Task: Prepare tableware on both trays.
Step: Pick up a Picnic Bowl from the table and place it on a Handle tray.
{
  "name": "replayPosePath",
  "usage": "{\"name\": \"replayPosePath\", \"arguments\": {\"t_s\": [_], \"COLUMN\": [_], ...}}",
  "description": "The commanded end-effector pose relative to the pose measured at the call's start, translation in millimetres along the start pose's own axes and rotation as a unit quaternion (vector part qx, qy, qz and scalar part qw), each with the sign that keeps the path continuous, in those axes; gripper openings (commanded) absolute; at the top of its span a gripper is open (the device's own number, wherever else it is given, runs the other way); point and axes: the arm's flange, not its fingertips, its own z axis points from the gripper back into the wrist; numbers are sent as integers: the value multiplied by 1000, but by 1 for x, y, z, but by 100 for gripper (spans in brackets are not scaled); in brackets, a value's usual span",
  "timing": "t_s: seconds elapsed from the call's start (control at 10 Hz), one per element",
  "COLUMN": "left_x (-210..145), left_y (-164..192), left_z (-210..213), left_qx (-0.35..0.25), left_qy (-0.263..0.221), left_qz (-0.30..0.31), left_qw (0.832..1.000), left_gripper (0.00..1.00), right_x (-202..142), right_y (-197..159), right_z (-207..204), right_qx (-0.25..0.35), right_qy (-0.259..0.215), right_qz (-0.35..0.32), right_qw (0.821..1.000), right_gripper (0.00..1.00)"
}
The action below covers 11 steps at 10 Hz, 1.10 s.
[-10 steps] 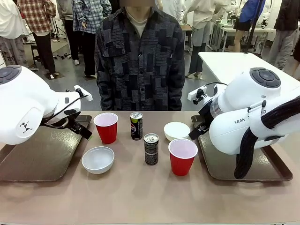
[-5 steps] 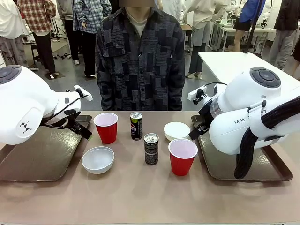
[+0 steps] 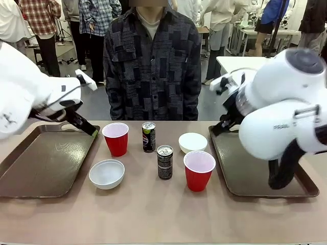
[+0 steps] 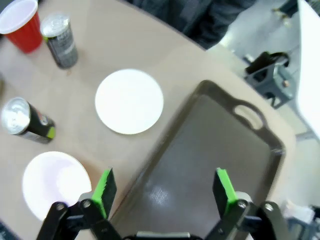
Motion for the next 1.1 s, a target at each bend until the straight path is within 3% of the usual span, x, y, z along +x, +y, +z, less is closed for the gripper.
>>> {"name": "replayPosePath", "arguments": {"t_s": [0.0,0.2,0.4,0.5,0.6,1.0], "left_x": [-73,-99,-118,-123,-32,-35], "left_y": [-26,-44,-55,-61,-33,-32], "left_z": [49,59,60,57,71,74], "left_qx": [-58,-128,-124,-73,-131,-117], "left_qy": [43,79,114,127,108,120], "left_qz": [-23,-15,9,39,-8,0], "left_qw": [997,989,986,988,986,986], "left_gripper": [100,100,100,100,100,100], "right_x": [-53,-97,-136,-147,-53,-57], "right_y": [14,37,64,67,39,45], "right_z": [69,84,83,76,96,101], "right_qx": [-5,46,73,66,55,61], "right_qy": [47,148,200,212,192,202], "right_qz": [-55,-58,-60,-51,-42,-44], "right_qw": [997,986,975,974,979,976], "right_gripper": [100,100,100,100,100,100]}}
